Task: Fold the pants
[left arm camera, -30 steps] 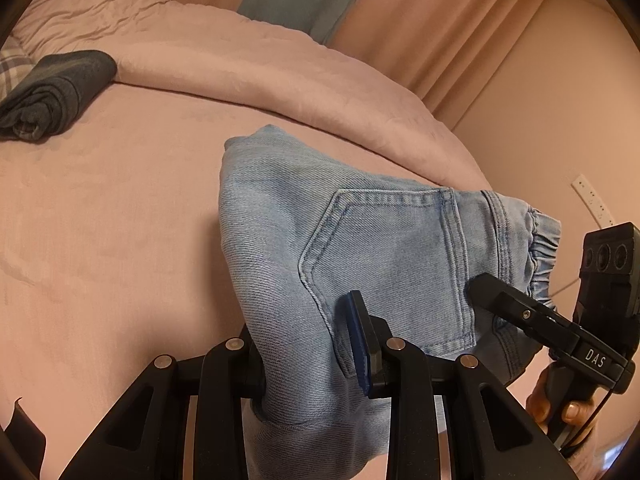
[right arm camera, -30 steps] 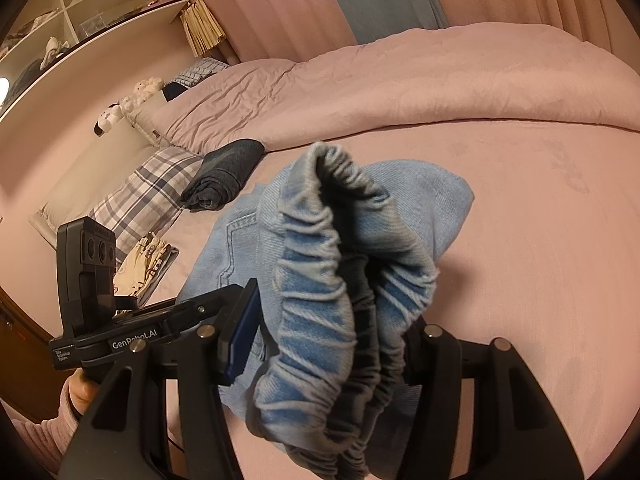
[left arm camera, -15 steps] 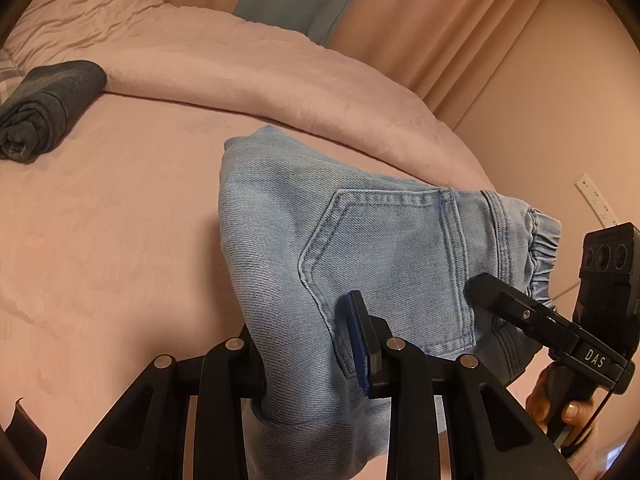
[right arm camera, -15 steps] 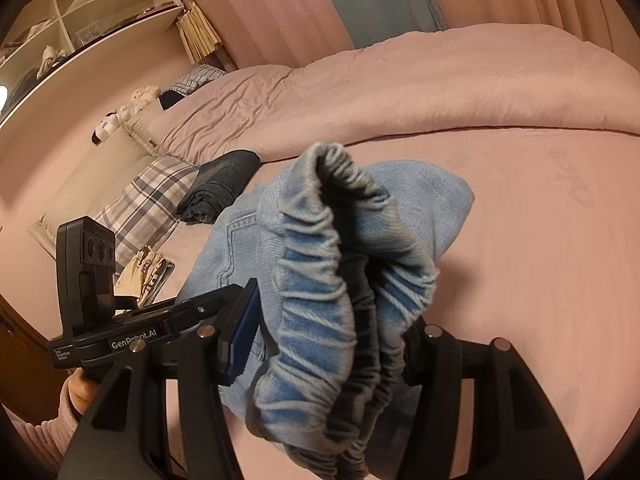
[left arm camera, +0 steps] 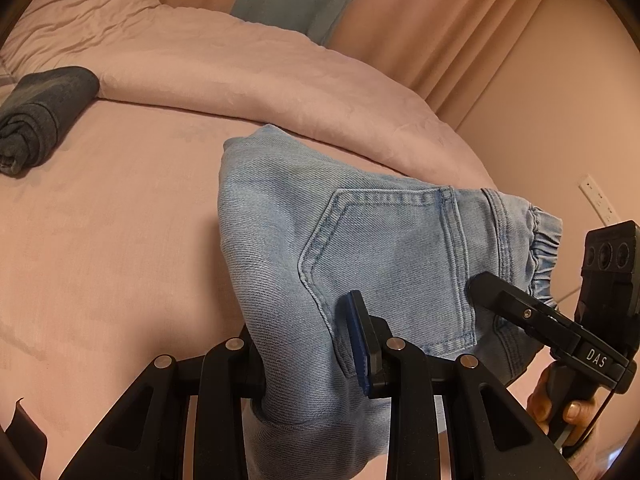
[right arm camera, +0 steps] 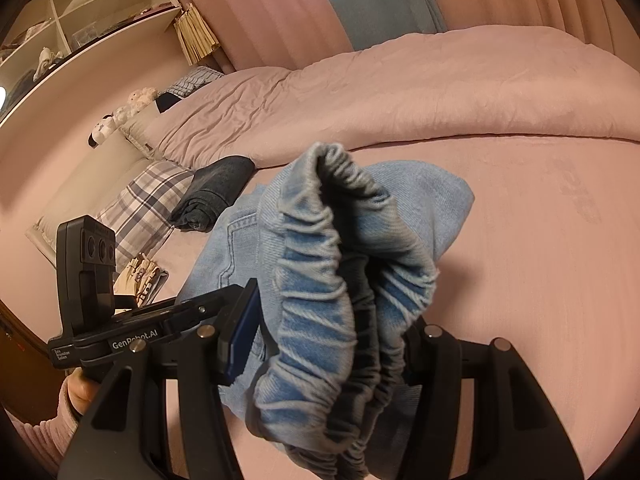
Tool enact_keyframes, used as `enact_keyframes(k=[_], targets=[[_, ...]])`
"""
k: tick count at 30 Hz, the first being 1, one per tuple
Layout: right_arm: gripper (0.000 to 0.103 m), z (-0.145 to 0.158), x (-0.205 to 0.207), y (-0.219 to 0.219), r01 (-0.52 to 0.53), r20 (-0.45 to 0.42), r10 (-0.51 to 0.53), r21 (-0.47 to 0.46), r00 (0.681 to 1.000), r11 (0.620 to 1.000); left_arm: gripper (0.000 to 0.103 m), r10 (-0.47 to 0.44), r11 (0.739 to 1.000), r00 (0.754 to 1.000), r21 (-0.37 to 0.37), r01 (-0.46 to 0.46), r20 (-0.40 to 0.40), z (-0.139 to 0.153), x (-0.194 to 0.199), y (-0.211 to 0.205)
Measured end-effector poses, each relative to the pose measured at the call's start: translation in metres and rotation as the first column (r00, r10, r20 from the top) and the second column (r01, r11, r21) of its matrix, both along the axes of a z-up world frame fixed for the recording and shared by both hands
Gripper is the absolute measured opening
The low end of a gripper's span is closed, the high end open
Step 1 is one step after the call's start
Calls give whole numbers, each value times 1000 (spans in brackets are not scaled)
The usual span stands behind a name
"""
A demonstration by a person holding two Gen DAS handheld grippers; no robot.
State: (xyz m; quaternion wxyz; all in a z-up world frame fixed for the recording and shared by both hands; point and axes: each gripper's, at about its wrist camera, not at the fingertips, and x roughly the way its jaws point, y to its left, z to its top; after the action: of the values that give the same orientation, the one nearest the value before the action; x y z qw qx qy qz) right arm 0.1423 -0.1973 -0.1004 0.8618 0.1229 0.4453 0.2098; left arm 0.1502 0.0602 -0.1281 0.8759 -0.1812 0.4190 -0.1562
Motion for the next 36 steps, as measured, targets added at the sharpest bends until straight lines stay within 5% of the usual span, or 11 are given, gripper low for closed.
enact_keyframes(k=[36], targets=[[57,-35,40,5,24,-38,-24,-1,999,1000,30,15,999,999,47,-13,-49,-13,3,27]])
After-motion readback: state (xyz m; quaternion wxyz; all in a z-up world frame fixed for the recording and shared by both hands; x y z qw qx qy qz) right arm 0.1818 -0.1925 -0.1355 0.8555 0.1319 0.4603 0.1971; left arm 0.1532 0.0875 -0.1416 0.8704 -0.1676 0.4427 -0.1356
